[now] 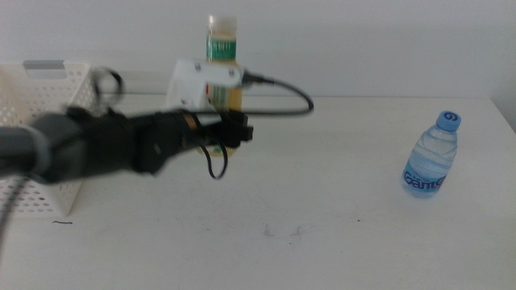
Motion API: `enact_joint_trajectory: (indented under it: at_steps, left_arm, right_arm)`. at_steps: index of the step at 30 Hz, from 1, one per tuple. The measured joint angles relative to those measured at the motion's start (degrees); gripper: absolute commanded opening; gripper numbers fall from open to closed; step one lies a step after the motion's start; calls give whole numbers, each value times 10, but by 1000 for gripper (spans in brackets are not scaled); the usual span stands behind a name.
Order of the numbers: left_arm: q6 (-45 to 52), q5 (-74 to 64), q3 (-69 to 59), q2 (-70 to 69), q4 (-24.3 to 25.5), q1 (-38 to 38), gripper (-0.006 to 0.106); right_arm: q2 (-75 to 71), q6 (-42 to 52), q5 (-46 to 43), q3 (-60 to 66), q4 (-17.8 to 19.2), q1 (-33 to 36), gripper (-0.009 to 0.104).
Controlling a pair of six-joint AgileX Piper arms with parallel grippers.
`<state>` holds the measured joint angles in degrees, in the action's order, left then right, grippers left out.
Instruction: Use arms to grab the bottles and put them into the dustbin to the left of the table.
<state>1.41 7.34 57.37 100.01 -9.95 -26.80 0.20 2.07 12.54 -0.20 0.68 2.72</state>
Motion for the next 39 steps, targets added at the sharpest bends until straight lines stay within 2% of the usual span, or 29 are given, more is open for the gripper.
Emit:
enact_joint_trajectory:
  at_steps: [5,9,14,17,22,30,32,35,39]
  left_arm:
    - [34,-265,90,-72,4,45,-2]
    - [133,-513,244,-63,-26,164,-2]
    - [163,-725,430,-4,-3,302,-2]
    - [166,-772,486,34,3,358,-2]
    - [175,-789,495,84,25,420,-2]
    - [183,-790,495,175,40,447,0]
    - [183,-790,495,193,40,446,5]
    - [183,-787,495,216,39,446,18]
    - [181,-776,488,226,39,446,50]
  right_arm:
    - [0,0,0,0,0,0,79]
    - [0,0,0,0,0,0,79]
    - [0,0,0,0,0,0,79]
    - [0,0,0,0,0,0,79]
    - [0,0,0,0,0,0,79]
    - [0,0,0,0,0,0,79]
    - [0,0,0,0,0,0,79]
    - [0,0,0,0,0,0,79]
    - [0,0,0,0,0,0,79]
